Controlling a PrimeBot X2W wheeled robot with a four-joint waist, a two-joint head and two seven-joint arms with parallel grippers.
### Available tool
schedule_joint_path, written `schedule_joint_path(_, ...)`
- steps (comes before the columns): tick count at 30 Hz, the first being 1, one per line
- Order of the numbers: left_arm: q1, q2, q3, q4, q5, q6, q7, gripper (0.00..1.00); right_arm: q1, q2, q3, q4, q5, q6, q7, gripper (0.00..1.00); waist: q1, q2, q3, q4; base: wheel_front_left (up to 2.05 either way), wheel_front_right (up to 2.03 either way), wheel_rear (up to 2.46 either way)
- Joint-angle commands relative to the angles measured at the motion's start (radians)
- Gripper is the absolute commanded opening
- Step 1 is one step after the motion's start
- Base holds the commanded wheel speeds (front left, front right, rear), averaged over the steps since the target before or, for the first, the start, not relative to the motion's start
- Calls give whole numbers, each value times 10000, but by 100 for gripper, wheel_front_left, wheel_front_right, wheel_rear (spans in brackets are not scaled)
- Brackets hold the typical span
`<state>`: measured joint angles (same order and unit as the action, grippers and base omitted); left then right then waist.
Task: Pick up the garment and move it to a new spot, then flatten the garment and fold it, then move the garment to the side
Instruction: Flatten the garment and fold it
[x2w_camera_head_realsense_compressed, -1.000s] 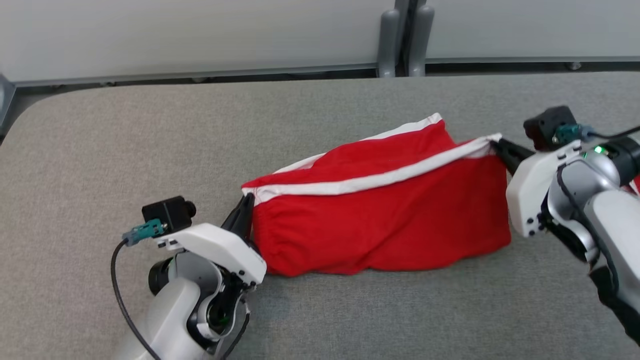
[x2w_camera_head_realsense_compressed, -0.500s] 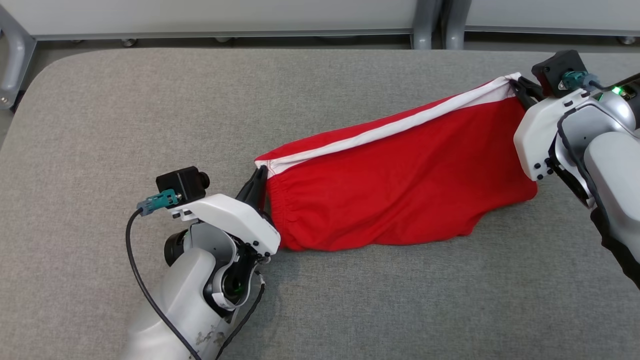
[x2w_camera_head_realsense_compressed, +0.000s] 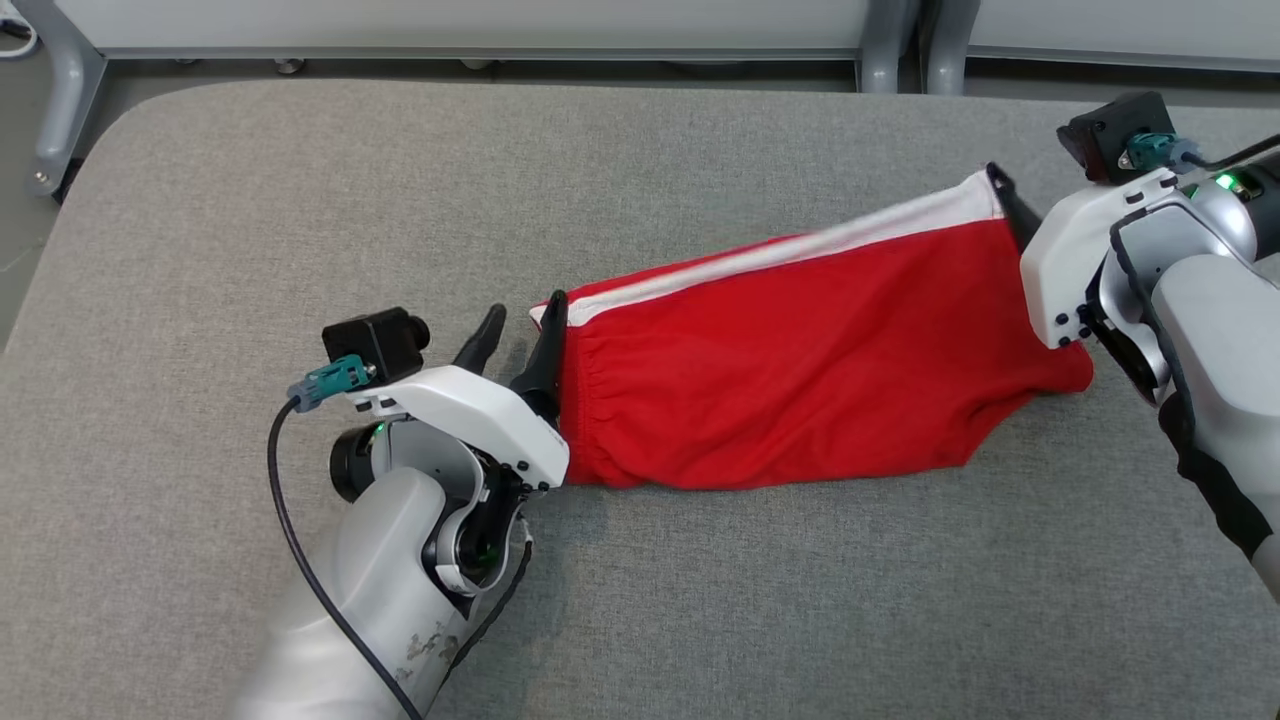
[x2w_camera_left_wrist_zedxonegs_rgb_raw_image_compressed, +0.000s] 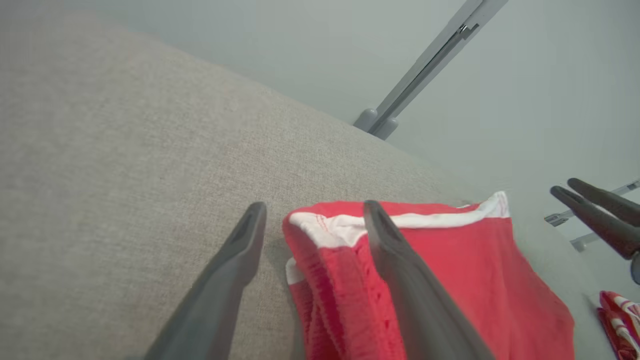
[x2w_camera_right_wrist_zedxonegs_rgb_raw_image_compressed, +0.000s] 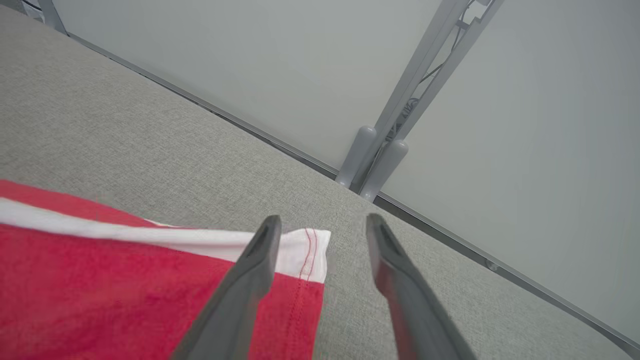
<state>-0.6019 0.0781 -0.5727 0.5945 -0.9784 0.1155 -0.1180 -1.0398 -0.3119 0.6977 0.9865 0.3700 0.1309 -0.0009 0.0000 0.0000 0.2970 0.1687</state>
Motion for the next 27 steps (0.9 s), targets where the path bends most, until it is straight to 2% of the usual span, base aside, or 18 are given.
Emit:
schedule_joint_path(1, -167, 168, -65, 2, 243, -138, -276, 100, -61, 29, -22, 150, 344, -1, 108, 100, 0, 0, -104, 29, 0, 0, 0)
schedule_joint_path(3, -115, 414, -149, -52, 573, -193, -699, 100, -83, 133, -186, 360, 882, -1, 545, 100, 0, 0, -253, 11, 0, 0, 0)
schedule_joint_path(7, 355, 1054, -341, -584, 1588, -145, -1311, 100, -140, 139, -396, 883, 1835, -1, 2340, 100, 0, 0, -559, -22, 0, 0, 0)
schedule_joint_path(13, 1390, 2135, -17, -2399, 2896, 72, -1472, 100, -61, 94, -830, 1465, 2647, -1, 4107, 100, 0, 0, -688, 81, 0, 0, 0)
schedule_joint_path(20, 2511, 2939, 369, -3692, 3422, 578, -1471, 100, -9, 178, -1198, 2021, 2768, -1, 4459, 100, 0, 0, -555, 355, 0, 0, 0)
schedule_joint_path(27, 3248, 3345, 375, -4323, 3500, 1018, -1283, 100, 149, 429, -1495, 2844, 2327, -1, 4406, 100, 0, 0, -448, 648, 0, 0, 0)
